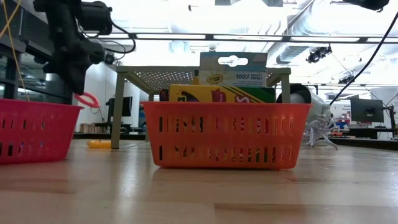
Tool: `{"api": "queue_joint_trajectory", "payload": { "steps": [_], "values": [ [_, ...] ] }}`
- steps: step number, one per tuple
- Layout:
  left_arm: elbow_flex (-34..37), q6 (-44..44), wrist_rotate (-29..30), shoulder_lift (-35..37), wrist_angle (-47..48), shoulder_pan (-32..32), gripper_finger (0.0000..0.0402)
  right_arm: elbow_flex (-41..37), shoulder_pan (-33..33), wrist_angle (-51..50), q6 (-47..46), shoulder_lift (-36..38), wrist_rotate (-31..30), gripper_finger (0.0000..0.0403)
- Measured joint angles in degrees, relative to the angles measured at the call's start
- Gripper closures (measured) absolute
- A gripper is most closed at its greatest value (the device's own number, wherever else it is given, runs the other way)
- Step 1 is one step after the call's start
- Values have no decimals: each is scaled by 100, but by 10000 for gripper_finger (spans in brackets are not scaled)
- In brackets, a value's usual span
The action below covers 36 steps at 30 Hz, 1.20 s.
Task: Pick & Place Office Desk Supplies
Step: Put the orange spring keychain into the red bin
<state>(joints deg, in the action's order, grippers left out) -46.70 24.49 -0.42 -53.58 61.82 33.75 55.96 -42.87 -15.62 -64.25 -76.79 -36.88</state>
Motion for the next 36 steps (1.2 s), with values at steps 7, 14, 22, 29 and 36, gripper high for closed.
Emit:
{"api": "queue_joint_trajectory", "payload": {
  "steps": [7, 14, 22, 29, 36],
  "values": [
    [0, -2, -222, 2, 40, -928, 377, 0, 1, 0, 0, 0, 0, 252],
    [0, 0, -540, 58, 26, -1992, 376, 0, 0, 0, 0, 0, 0, 252],
    [-2, 83, -548, 120, -74, -3429, 376, 0, 0, 0, 0, 0, 0, 252],
    [-2, 90, -377, 114, -476, -4686, 376, 0, 2, 0, 0, 0, 0, 252],
    [-2, 250, 74, -55, -1176, -5632, 376, 0, 0, 0, 0, 0, 0, 252]
  ]
}}
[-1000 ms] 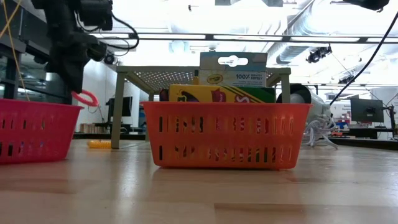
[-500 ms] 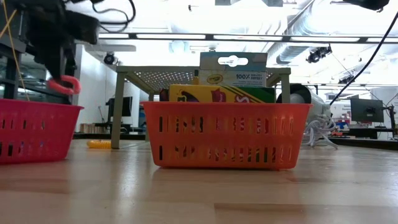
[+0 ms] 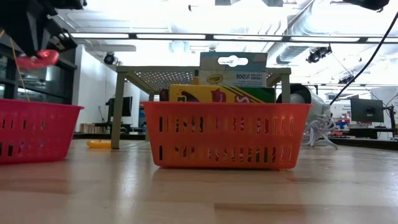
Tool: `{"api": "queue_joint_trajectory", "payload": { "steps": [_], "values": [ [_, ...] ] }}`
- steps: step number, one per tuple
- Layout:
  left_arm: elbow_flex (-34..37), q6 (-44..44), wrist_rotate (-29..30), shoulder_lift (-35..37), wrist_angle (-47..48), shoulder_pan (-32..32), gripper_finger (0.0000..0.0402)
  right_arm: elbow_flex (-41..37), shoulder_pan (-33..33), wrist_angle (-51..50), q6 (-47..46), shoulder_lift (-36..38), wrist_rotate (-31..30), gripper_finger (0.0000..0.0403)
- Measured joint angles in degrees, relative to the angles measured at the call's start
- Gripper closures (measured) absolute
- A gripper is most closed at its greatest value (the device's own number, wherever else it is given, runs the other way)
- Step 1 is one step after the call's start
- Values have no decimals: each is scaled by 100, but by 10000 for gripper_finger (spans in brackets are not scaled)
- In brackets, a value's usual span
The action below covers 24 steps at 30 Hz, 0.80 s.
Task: Pick & Place Office Desk Supplies
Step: Put the orange spring keychain into the red bin
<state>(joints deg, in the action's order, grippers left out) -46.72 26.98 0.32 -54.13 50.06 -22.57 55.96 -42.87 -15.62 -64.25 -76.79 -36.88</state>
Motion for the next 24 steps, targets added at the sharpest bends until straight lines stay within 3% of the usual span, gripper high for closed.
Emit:
{"api": "queue_joint_trajectory", "payload": {
  "steps": [5, 12, 24],
  "values": [
    [0, 159, 478, -465, -217, -349, 376, 0, 0, 3, 0, 0, 0, 252],
    [0, 347, 269, -1288, -484, -520, 376, 0, 0, 2, 0, 0, 0, 252],
    [0, 476, 163, -1392, -583, -518, 376, 0, 0, 2, 0, 0, 0, 252]
  ]
}}
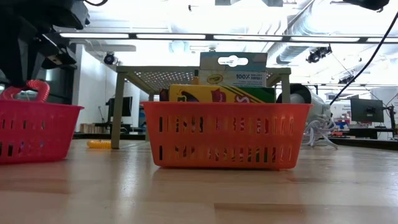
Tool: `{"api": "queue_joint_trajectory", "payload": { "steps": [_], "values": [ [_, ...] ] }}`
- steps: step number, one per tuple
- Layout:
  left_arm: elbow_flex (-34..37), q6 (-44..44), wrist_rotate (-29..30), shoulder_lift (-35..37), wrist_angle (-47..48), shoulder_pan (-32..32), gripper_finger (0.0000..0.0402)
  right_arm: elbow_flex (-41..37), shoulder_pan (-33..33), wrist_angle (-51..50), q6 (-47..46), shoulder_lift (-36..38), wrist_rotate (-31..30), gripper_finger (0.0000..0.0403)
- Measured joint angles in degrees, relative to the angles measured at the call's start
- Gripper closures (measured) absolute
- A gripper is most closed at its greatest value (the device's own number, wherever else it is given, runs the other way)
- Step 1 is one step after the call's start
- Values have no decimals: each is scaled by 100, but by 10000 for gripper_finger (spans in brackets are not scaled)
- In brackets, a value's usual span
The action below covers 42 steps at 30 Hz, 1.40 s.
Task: Pick & Place Office Desk Supplies
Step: Put the orange spring keychain into the red bin, then put the violet spring keychain into the red bin
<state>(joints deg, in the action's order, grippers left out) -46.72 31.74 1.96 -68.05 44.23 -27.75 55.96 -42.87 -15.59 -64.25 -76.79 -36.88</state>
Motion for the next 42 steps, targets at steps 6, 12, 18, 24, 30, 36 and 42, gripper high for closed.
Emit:
{"api": "queue_joint_trajectory", "payload": {
  "steps": [6, 12, 18, 24, 30, 36, 42],
  "values": [
    [0, 24, -59, 0, 5, 29, 364, 0, 2, 0, 0, 0, 0, 252],
    [0, 24, -61, 0, 9, 35, 323, 0, 0, 0, 0, 0, 0, 252],
    [0, 23, -34, 0, 22, 35, 297, 0, 0, 0, 0, 0, 0, 252],
    [0, 27, 259, 16, 81, 49, 295, 0, 2, 0, 0, 0, 0, 252],
    [0, 642, 494, 313, 308, 434, 295, 0, 2, 0, 0, 0, 0, 252],
    [0, 1186, 590, 863, 796, 1060, 295, 0, 1, -2, 0, 0, 0, 252],
    [0, 1595, 602, 1420, 1150, 1715, 295, 0, 0, -2, 0, 0, 0, 252]
  ]
}}
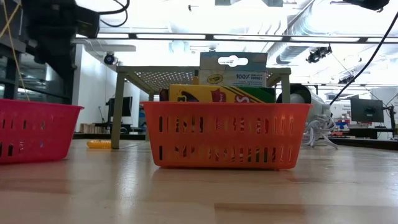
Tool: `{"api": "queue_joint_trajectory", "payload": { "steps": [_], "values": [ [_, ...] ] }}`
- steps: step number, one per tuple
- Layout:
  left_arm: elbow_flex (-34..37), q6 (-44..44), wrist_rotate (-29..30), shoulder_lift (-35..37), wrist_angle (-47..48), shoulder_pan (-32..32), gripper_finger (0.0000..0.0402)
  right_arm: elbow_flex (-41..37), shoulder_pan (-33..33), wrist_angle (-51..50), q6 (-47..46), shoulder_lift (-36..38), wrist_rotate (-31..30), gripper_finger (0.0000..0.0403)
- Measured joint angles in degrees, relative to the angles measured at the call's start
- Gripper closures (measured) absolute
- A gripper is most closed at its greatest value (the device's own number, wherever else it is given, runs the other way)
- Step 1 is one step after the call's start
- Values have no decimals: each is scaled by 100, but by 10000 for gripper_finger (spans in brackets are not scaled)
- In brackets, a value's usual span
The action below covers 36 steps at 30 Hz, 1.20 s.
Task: Pick & Place Office Desk Supplies
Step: Put the violet spring keychain into the red bin
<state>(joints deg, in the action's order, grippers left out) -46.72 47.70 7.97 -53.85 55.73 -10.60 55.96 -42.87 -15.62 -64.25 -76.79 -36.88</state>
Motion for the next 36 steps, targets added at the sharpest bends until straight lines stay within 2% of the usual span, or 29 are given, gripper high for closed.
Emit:
{"api": "queue_joint_trajectory", "payload": {
  "steps": [10, 14, 18, 28, 36],
  "values": [
    [0, 205, 244, 32, 354, 846, 295, 0, 0, 0, 0, 0, 0, 252],
    [0, -248, 244, -15, 567, 1079, 295, 0, 0, 0, 0, 0, 0, 252],
    [0, -657, 244, -15, 859, 1206, 295, 0, 0, 0, 0, 0, 0, 252],
    [0, -562, 242, -75, 1236, 1238, 295, 0, 0, 0, 0, 0, 0, 252],
    [0, -2131, 229, -283, 1159, 1101, 295, 0, 1, 2, 0, 0, 0, 252]
  ]
}}
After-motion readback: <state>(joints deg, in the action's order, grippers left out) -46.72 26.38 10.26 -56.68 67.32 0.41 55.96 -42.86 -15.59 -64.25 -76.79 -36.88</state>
